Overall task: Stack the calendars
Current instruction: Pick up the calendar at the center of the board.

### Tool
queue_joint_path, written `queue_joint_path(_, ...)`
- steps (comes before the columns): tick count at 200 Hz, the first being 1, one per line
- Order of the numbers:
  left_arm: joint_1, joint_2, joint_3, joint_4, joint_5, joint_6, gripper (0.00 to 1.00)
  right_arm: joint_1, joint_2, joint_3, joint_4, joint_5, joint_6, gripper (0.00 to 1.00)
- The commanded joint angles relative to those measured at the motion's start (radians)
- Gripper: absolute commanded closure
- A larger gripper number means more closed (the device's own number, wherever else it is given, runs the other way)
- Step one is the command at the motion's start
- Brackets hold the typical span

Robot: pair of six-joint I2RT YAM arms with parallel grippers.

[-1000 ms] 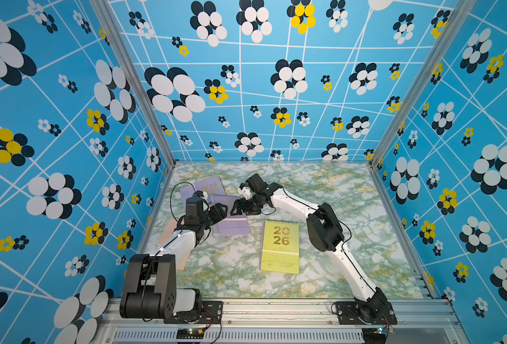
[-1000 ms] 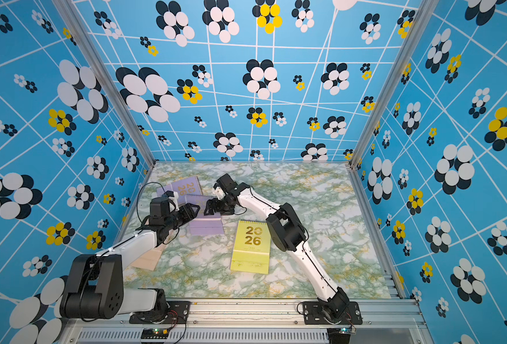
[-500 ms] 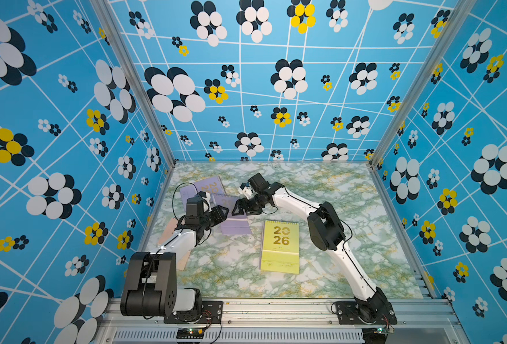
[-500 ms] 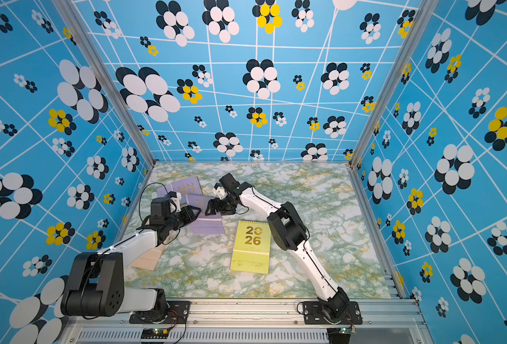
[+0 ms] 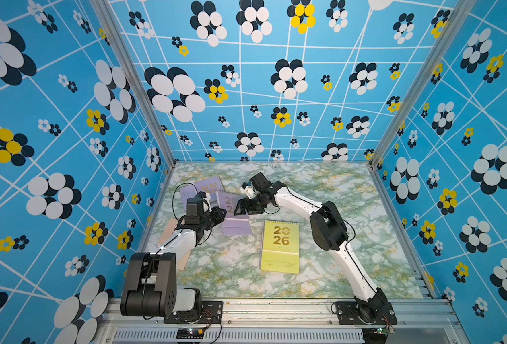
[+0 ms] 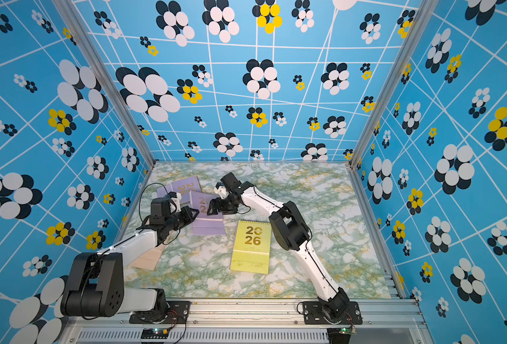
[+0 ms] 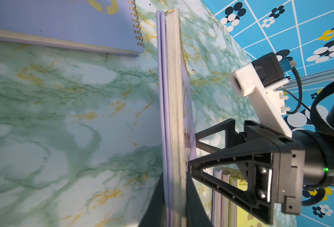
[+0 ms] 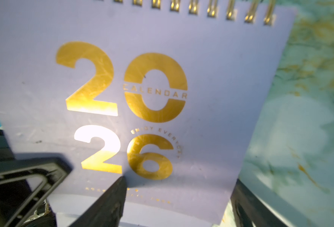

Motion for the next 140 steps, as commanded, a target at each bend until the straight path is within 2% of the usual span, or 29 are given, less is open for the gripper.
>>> queue_joint_path(1, -0.01, -0.033, 0.008, -0.035, -0.005, 0.053, 1.0, -0.001, -0.053, -0.031, -0.011, 0.043, -0.027, 0.17)
queue_joint_path(32, -0.003, -0.07, 0.015, -0.032, 0.014, 0.056, 1.0, -0.027, -0.137, -0.097, 0.029, 0.06, -0.025, 0.18)
queue_joint_path(62, 0.001, -0.115, 0.031, 0.011, 0.108, 0.061, 1.0, -0.078, -0.269, -0.224, 0.106, 0.043, -0.018, 0.18)
queue_joint_path(113, 0.001, -0.148, 0.037, 0.17, 0.315, -0.001, 1.0, -0.194, -0.577, -0.592, 0.377, -0.101, 0.027, 0.18)
queue_joint_path(140, 0.002, -0.136, 0.025, 0.305, 0.408, -0.071, 1.0, -0.238, -0.69, -0.722, 0.465, -0.168, 0.026, 0.18)
